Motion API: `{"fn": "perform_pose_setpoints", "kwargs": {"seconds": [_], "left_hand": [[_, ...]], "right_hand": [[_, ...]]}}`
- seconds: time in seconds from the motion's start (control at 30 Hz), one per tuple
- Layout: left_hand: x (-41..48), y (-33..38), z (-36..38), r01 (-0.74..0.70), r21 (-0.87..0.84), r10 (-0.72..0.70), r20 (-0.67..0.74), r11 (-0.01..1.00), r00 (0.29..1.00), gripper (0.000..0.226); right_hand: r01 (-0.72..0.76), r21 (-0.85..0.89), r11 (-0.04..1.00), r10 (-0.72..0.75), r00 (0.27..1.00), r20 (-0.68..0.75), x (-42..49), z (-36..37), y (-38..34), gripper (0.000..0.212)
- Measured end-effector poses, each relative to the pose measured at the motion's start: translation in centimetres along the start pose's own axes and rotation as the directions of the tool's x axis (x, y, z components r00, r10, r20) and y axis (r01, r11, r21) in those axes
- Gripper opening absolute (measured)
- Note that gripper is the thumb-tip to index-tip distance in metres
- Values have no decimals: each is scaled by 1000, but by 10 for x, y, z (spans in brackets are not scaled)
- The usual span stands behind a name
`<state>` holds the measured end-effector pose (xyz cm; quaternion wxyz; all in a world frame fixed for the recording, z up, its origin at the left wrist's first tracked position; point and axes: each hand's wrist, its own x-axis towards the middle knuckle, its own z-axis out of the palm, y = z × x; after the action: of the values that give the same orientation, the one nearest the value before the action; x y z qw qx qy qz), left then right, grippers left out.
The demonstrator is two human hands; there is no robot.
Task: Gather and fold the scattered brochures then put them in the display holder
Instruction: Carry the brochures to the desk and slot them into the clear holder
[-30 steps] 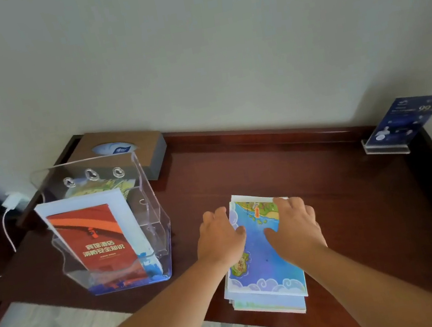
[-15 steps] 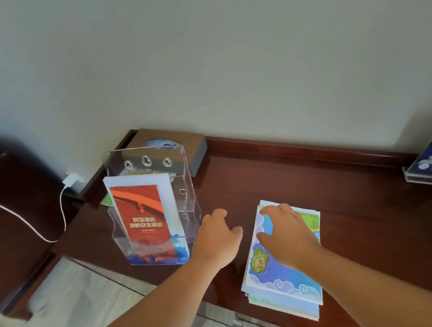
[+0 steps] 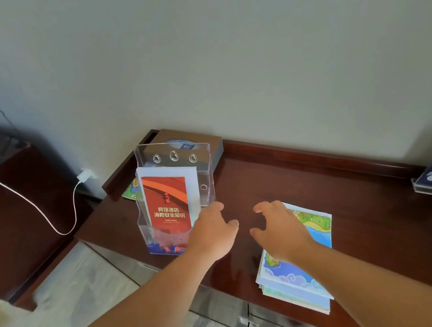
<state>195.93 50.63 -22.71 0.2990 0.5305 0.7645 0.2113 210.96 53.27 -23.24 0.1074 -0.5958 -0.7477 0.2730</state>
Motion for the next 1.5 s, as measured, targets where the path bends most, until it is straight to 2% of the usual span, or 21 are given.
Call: {"fn": "perform_pose_setpoints", "kwargs": {"seconds": [0.23, 0.33, 0.5, 0.67, 0.73, 0.8, 0.9, 1.0, 1.17, 1.33, 1.5], "left_hand": [[-7, -40, -54, -71, -6, 71, 24, 997, 997, 46], [-7, -65, -88, -124, 12, 124, -30, 992, 992, 35], [4, -118, -138, -57, -111, 43, -122, 992, 992, 18], [28, -147, -145, 131, -309, -128, 31, 942, 991, 53], [37, -145, -140, 151, -375, -121, 103, 914, 987, 51], [47, -138, -136, 169, -429, -112, 156, 887, 981, 36], [55, -129, -131, 214, -486, -153, 163, 847, 975, 21], [56, -117, -126, 219, -515, -159, 160, 829, 974, 19], [56, -93, -107, 213, -519, -137, 181, 828, 974, 17], [55, -66, -81, 233, -533, -106, 258, 813, 960, 21], [66, -40, -62, 184, -503, -59, 255, 844, 965, 20]], "right_hand": [[-87, -13, 996, 86, 996, -25, -2, 20, -48, 50], [-141, 13, 990, 141, 990, -22, -2, 39, -74, 52], [-261, 181, 948, 269, 963, -20, 3, 67, -102, 59], [-371, 341, 864, 387, 922, 23, 14, 73, -113, 69], [-394, 397, 829, 407, 912, 55, 17, 70, -115, 71], [-410, 477, 778, 408, 906, 113, 19, 65, -117, 71], [-419, 620, 663, 357, 905, 231, 22, 60, -118, 55], [-416, 669, 616, 360, 904, 230, 25, 52, -113, 45], [-424, 671, 609, 416, 890, 185, 22, 35, -88, 36], [-429, 645, 632, 464, 877, 127, 16, 17, -55, 36], [-431, 664, 611, 514, 854, 82, 15, 7, -33, 40]]}}
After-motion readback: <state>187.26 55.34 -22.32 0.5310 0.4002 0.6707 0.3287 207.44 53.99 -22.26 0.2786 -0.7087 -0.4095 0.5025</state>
